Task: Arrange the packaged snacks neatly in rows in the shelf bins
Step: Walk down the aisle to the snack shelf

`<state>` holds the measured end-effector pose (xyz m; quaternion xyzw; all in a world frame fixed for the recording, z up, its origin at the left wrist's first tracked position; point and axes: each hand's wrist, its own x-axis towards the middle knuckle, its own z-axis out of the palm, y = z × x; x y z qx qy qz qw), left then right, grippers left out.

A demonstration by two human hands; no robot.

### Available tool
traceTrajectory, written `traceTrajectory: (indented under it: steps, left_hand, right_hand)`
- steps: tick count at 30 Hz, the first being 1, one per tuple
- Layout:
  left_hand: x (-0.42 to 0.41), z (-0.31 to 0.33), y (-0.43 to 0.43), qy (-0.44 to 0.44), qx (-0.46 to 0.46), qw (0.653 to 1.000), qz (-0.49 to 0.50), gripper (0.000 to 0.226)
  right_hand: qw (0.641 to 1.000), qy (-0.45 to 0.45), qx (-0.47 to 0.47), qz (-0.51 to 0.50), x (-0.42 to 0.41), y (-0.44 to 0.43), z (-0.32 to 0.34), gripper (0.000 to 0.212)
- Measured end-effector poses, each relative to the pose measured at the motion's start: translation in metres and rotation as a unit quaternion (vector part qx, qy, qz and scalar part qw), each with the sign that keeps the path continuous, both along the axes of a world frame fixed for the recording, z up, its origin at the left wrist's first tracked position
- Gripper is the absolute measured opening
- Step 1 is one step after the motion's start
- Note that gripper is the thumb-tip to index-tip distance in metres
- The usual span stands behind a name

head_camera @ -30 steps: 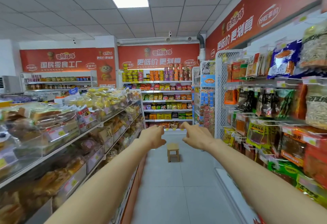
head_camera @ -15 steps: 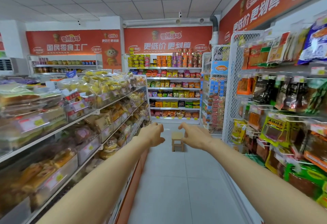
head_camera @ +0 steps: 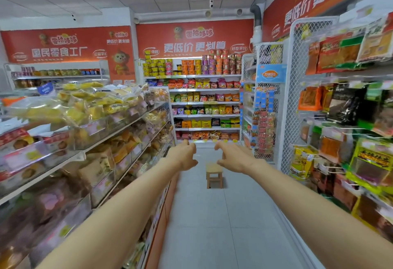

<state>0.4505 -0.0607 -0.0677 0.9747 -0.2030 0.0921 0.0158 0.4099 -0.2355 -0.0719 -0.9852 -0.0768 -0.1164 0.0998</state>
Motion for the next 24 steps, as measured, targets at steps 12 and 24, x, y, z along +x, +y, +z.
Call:
traceTrajectory:
  steps: [12,24]
  left_hand:
    - [0.262,-0.046,-0.068,0.028,-0.042,0.998,0.024,0.045]
    - [0.500,-0.101,-0.088,0.088,-0.075,0.989,0.094,0.035]
  right_hand:
    - [0.999,0.033,0.000,0.013,0.280,-0.085,-0.027,0.044]
    - [0.993,0.091,0.014,0.072,0.547,-0.111,-0.088,0.050]
